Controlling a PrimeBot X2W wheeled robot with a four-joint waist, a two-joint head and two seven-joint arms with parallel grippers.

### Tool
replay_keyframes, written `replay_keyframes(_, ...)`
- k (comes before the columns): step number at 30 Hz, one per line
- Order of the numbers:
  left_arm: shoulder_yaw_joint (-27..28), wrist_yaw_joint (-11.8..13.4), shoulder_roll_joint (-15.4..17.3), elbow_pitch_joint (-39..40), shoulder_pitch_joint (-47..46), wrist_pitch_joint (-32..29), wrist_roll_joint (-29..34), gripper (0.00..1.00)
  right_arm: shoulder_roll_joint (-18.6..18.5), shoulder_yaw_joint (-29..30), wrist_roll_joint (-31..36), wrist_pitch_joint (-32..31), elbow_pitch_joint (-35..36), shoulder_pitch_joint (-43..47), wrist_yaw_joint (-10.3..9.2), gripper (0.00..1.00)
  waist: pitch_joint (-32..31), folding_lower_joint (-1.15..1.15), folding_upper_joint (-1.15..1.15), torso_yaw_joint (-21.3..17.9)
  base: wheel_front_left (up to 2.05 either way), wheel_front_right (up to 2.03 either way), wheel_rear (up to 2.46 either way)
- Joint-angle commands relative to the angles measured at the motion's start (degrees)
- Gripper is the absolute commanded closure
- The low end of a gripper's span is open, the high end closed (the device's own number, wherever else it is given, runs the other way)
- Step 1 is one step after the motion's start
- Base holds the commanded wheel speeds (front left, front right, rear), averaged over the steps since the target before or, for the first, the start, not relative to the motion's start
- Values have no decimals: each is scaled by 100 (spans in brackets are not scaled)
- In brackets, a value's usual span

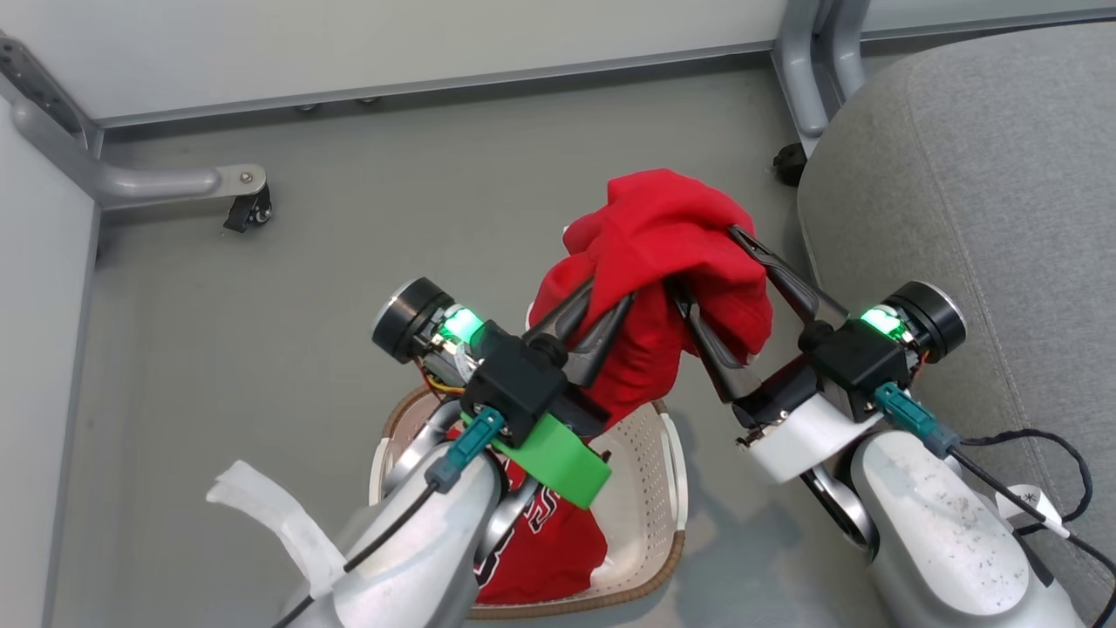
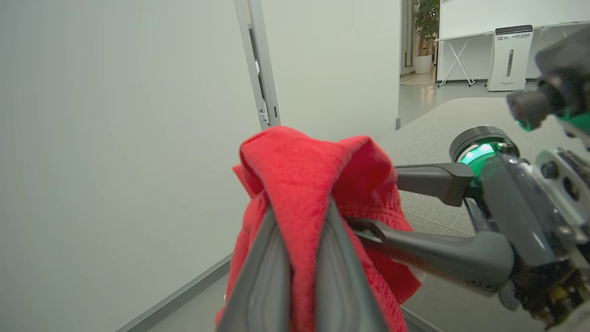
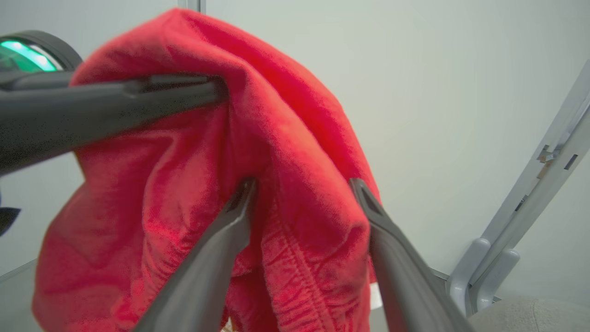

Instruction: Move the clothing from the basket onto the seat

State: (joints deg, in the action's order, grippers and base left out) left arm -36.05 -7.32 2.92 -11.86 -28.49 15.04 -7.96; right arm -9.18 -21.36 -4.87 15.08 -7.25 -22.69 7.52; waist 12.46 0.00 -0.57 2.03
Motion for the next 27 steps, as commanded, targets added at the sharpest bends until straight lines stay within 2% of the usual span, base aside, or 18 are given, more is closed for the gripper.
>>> replay_keyframes(1, -68, -22, -3, 42, -86, 21, -66, 100, -93, -92, -80, 14, -71, -101, -6, 0, 53, 0, 57, 35, 0, 0, 0)
replay_keyframes(8, -381, -23, -3, 118, -154, 21, -117, 100, -388, -705, -578, 14, -522, -401, -6, 0, 90, 0, 57, 61, 0, 0, 0)
replay_keyframes(9, -415, -23, -2, 126, -152, 21, -123, 100, -433, -811, -637, 14, -588, -445, -6, 9, 93, 0, 57, 68, 0, 0, 0)
replay_keyframes(10, -433, -23, -2, 140, -154, 21, -137, 100, -439, -861, -697, 14, -599, -484, -6, 68, 96, 0, 57, 74, 0, 0, 0)
replay_keyframes(11, -451, -23, -4, 155, -150, 21, -158, 100, -423, -917, -802, 14, -605, -503, -6, 100, 96, 0, 57, 78, 0, 0, 0)
replay_keyframes(16, -472, -23, -2, 129, -99, 21, -229, 100, -407, -992, -1012, 14, -538, -404, -6, 100, 91, 0, 57, 88, 0, 0, 0)
replay_keyframes(25, -382, -22, -3, 29, 1, 21, -271, 100, -277, -771, -1147, 14, -369, -80, -6, 100, 23, 0, 57, 41, 0, 0, 0)
replay_keyframes(27, -363, 9, -3, 53, 21, 21, -297, 0, -238, -676, -1156, 14, -355, -41, -6, 100, 13, 0, 57, 26, 0, 0, 0)
